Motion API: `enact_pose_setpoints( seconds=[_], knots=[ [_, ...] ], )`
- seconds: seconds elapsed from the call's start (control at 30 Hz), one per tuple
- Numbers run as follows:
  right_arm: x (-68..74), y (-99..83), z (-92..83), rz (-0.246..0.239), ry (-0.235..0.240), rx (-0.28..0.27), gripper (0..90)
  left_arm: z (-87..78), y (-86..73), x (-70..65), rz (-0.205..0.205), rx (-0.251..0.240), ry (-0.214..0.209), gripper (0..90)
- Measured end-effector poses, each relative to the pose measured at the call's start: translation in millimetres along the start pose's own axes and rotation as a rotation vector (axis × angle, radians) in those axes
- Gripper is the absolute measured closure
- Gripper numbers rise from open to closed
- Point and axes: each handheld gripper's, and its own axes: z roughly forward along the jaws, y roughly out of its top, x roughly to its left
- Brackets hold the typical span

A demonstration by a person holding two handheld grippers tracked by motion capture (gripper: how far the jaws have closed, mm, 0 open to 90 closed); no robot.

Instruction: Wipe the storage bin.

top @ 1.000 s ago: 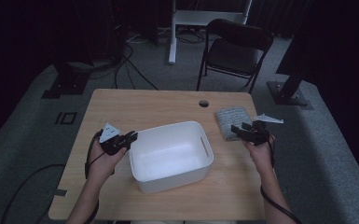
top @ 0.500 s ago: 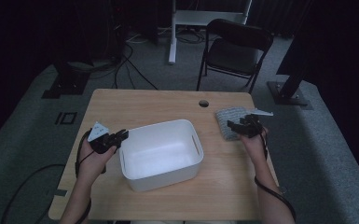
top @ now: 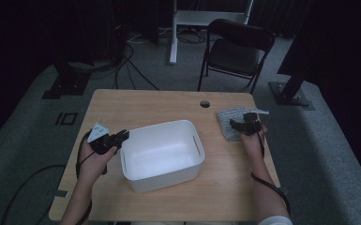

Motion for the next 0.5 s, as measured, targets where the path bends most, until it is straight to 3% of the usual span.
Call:
enact_pose_setpoints(
  seconds=[0.13, 0.17, 0.37, 0.43, 0.5],
  knots=[
    [-0.8, -7.2, 7.9, -0.015, -0.02, 0.052, 20.5, 0.2, 0.2, -1.4, 0.009, 0.0, 0.01, 80.6],
    [1.0, -9.5, 10.0, -0.041, -0.033, 0.063, 19.6, 0.2, 0.2, -1.5, 0.009, 0.0, 0.01, 80.6],
    [7.0, -13.2, 12.3, -0.066, -0.054, 0.065, 17.9, 0.3, -0.2, -1.8, 0.01, -0.003, 0.013, 80.6],
    [10.0, -16.1, 10.7, -0.109, -0.056, 0.076, 18.0, 0.3, -0.3, -2.5, 0.012, -0.004, 0.017, 80.6],
    [12.4, -18.4, 8.6, -0.111, -0.056, 0.075, 18.0, 0.6, -0.3, -2.6, 0.013, -0.004, 0.017, 80.6]
  ],
)
